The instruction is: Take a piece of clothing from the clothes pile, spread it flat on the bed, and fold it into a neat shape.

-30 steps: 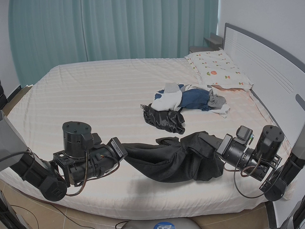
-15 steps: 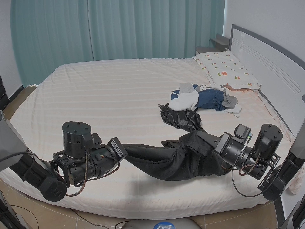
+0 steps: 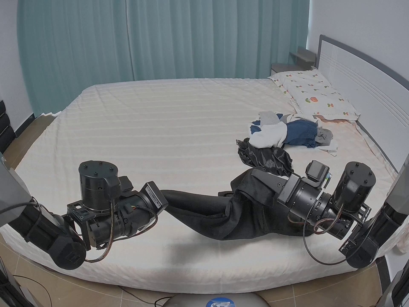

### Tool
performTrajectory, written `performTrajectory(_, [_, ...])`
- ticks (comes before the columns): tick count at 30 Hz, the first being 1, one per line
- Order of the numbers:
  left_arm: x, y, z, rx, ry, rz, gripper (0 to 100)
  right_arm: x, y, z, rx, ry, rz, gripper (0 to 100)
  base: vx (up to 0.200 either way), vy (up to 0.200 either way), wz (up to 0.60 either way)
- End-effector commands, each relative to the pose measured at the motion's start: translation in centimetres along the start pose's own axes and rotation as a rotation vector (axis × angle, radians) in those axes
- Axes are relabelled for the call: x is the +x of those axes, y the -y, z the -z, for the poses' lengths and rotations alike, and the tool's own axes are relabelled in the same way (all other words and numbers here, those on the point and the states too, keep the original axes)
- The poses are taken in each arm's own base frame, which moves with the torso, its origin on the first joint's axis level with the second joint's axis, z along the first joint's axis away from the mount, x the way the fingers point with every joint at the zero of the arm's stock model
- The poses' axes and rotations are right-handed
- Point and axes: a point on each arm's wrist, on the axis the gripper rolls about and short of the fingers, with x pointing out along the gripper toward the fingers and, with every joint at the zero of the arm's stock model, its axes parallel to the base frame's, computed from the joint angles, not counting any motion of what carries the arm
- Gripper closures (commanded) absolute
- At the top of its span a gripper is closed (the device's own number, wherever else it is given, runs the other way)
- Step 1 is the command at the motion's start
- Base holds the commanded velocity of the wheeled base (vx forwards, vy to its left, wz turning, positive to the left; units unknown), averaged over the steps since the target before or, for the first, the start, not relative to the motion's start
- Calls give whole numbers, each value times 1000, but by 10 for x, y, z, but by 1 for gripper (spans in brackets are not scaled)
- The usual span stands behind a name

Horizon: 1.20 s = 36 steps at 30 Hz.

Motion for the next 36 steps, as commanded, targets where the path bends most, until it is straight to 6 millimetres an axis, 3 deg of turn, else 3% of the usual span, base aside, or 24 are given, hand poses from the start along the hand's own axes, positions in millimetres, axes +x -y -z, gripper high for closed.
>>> performTrajectory(1, [-2, 0, -2, -1, 6, 3, 100, 1, -5, 2, -15, -3, -22, 100, 0, 200, 0])
performTrajectory(25, [-17, 8, -6, 3, 33, 37, 100, 1, -25, 7, -92, -11, -90, 100, 0, 200, 0])
performTrajectory(32, [-18, 7, -5, 4, 28, 33, 100, 0, -23, 7, -91, -14, -80, 100, 0, 200, 0])
performTrajectory(36, [-16, 3, -3, 2, 19, 19, 100, -5, -7, 4, -89, -15, -22, 100, 0, 50, 0])
